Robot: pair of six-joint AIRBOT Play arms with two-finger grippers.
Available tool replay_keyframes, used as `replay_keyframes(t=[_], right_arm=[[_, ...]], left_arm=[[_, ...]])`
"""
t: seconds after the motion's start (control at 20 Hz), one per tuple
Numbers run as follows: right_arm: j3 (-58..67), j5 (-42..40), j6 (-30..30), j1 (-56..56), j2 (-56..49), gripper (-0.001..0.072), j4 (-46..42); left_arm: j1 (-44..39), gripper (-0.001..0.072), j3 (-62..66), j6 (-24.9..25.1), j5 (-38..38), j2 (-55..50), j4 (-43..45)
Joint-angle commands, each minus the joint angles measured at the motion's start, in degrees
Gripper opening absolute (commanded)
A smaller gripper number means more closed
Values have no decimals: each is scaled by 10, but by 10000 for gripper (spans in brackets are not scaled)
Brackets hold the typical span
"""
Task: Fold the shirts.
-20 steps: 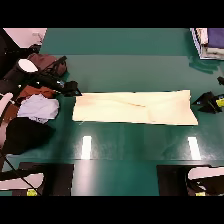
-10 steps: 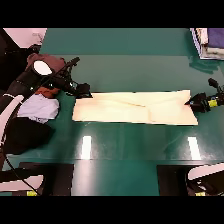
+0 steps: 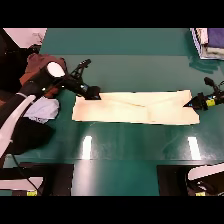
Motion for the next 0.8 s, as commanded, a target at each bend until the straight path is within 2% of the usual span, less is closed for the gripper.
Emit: replay_keyframes(t=[0.0,0.15,0.35,0.45,0.75], right_arm=[[0,8,34,15,66,12,5],[1,5,66,51,135,12,12],[3,-4,93,103,199,10,142],[39,0,128,139,203,10,150],[170,-15,153,258,203,10,150]], left_arm=[[-49,24,84,-5,14,-79,-4],[-96,24,178,-6,12,-171,-28],[-145,24,269,-22,12,-267,-34],[-156,24,291,-33,14,-293,-34],[-155,24,292,-37,51,-305,-25]])
